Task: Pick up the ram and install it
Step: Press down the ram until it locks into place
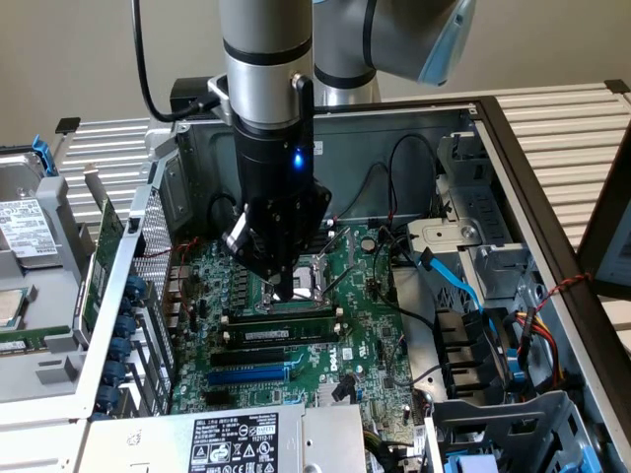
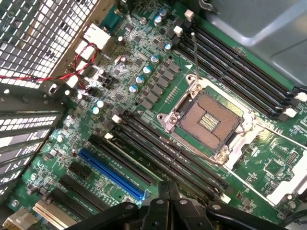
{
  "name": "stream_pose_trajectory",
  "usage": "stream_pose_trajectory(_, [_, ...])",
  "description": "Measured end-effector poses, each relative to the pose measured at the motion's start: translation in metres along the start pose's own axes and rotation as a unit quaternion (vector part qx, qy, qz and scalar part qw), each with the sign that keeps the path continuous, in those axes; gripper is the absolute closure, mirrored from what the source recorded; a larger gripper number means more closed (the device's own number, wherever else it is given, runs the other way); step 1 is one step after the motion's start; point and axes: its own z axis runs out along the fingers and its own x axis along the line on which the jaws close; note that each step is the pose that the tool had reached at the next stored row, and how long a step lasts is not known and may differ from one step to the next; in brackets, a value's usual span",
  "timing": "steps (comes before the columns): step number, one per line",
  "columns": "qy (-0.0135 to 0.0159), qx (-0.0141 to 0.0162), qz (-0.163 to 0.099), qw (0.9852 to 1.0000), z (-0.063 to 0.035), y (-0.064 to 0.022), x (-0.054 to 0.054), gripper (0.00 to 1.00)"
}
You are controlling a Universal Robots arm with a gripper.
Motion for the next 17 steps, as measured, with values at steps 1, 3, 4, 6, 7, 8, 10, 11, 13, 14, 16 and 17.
stream_pose_trajectory(1, [0.0002,-0.0003,0.007,1.0000,0.0000,0.0000,0.0000,0.89])
stream_pose_trajectory(3, [0.0007,-0.0007,0.019,0.9998,0.0000,0.0000,0.0000,0.89])
stream_pose_trajectory(4, [0.0009,-0.0009,0.026,0.9997,0.0000,0.0000,0.0000,0.89])
stream_pose_trajectory(6, [0.0013,-0.0014,0.039,0.9992,0.0000,0.0000,0.0000,0.89])
stream_pose_trajectory(7, [0.0015,-0.0016,0.046,0.9990,0.0000,0.0000,0.0000,0.89])
stream_pose_trajectory(8, [0.0018,-0.0018,0.052,0.9987,0.0000,0.0000,0.0000,0.89])
stream_pose_trajectory(10, [0.0022,-0.0023,0.064,0.9979,0.0000,0.0000,0.0000,0.89])
stream_pose_trajectory(11, [0.0024,-0.0025,0.071,0.9975,0.0000,0.0000,0.0000,0.89])
stream_pose_trajectory(13, [0.0029,-0.0029,0.084,0.9965,0.0000,0.0000,0.0000,0.89])
stream_pose_trajectory(14, [0.0032,-0.0029,0.090,0.9960,0.0000,0.0000,0.0000,0.89])
stream_pose_trajectory(16, [0.0043,-0.0024,0.111,0.9938,0.0001,0.0000,-0.0001,0.89])
stream_pose_trajectory(17, [0.0061,0.0004,0.124,0.9922,0.0001,0.0000,0.0000,0.89])
